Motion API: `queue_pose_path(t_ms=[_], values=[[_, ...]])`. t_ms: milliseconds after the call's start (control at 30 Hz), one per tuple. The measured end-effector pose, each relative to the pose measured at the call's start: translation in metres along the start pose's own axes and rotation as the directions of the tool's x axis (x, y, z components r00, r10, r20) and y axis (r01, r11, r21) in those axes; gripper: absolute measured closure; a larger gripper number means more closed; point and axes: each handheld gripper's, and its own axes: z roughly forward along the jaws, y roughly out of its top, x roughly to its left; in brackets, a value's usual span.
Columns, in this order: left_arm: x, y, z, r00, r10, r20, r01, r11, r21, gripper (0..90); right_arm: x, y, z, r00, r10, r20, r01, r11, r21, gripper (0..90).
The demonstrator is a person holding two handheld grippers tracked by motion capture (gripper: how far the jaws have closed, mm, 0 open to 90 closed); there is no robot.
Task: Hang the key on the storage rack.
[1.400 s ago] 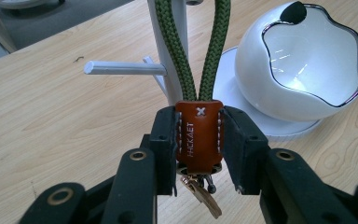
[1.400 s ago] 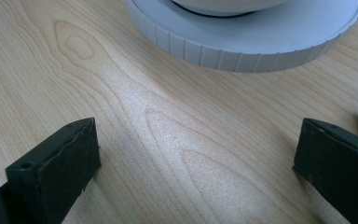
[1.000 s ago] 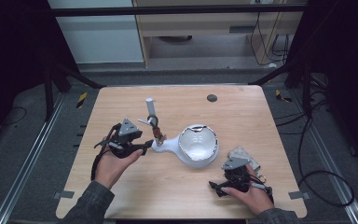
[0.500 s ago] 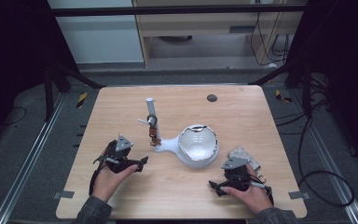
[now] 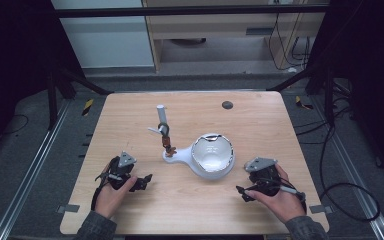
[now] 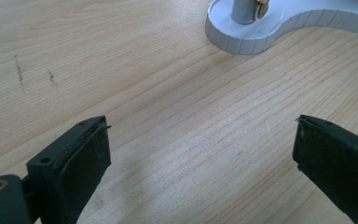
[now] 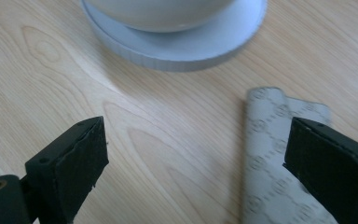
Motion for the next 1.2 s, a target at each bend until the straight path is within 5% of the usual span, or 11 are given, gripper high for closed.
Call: queue_pose_path(t_ms=[200,333,1200], values=[[0.0,-0.003,0.005,1.0,0.006,0.001,-0.006,0.9998,0.018,3.9,-0.02,0.005,-0.014,0.9999,0.003,0.013,-0.004,0.996,0.093,6.4],[0.0,-0.004,0.006,1.0,-0.001,-0.007,0.002,0.9998,0.021,3.8,-0.037,0.003,-0.018,0.9996,0.028,0.01,-0.029,0.983,0.179,6.6],[0.001,-0.01,0.015,0.9996,0.025,-0.014,-0.024,0.9978,0.062,3.9,-0.069,-0.008,-0.008,0.9906,0.135,0.023,-0.136,0.946,0.293,14.0]])
